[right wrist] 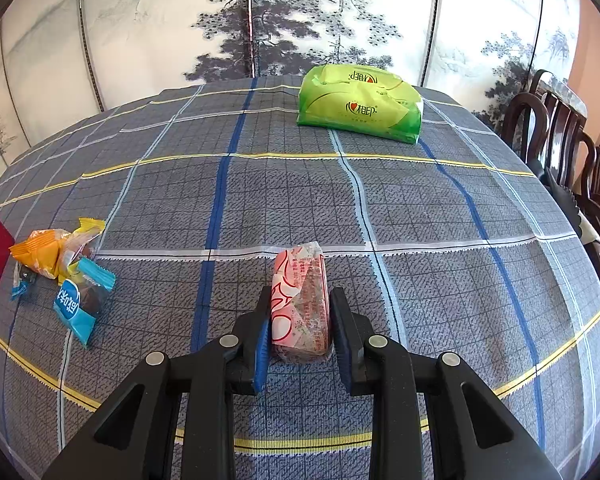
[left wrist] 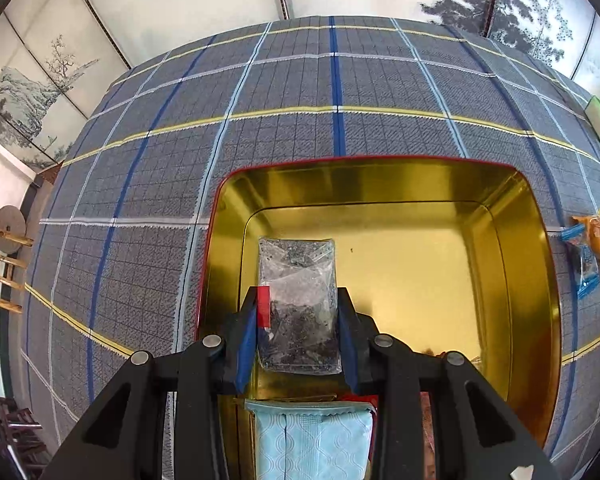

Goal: Organize snacks
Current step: 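Carry the clear flake bag into the gold tin and open the left tool, then carry the pink-and-white packet into the gold tin and open the right tool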

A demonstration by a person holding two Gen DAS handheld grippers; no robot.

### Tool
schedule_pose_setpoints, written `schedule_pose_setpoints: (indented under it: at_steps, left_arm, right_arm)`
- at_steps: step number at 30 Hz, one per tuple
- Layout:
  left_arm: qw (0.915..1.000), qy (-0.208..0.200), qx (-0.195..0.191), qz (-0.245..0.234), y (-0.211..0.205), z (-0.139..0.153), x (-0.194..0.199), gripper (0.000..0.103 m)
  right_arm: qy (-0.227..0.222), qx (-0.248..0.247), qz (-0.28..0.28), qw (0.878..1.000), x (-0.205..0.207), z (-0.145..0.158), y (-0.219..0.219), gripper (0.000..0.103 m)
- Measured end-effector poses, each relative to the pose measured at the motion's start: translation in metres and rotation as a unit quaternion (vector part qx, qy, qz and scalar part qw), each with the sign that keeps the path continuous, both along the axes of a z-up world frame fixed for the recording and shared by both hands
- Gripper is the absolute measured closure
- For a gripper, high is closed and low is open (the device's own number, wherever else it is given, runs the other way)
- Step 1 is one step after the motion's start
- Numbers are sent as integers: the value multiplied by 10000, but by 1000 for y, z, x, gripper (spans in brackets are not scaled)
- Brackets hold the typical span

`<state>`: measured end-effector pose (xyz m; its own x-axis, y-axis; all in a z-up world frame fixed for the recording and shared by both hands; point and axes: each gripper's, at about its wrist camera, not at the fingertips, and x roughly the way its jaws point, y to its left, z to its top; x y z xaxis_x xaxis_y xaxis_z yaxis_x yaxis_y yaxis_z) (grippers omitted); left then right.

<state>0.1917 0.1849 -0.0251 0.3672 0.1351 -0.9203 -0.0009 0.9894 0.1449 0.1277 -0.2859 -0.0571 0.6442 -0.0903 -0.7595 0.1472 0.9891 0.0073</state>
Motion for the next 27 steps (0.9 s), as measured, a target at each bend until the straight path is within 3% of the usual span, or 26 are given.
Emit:
schedule_pose_setpoints:
  at_steps: [17,23,27]
  left_arm:
    - [10000,47,81,11,1,-4,-2,67]
    - [9999,-58,73,-109,-4,6,-5,55]
    - [9997,-159,70,-184,-9,14,-10,55]
  right_arm:
    - [2,-23,-6,10000,0,0,0,74]
    - [3,-27,-6,10000,0,0,1,74]
    - [3,-33,-7,10000,0,0,1,74]
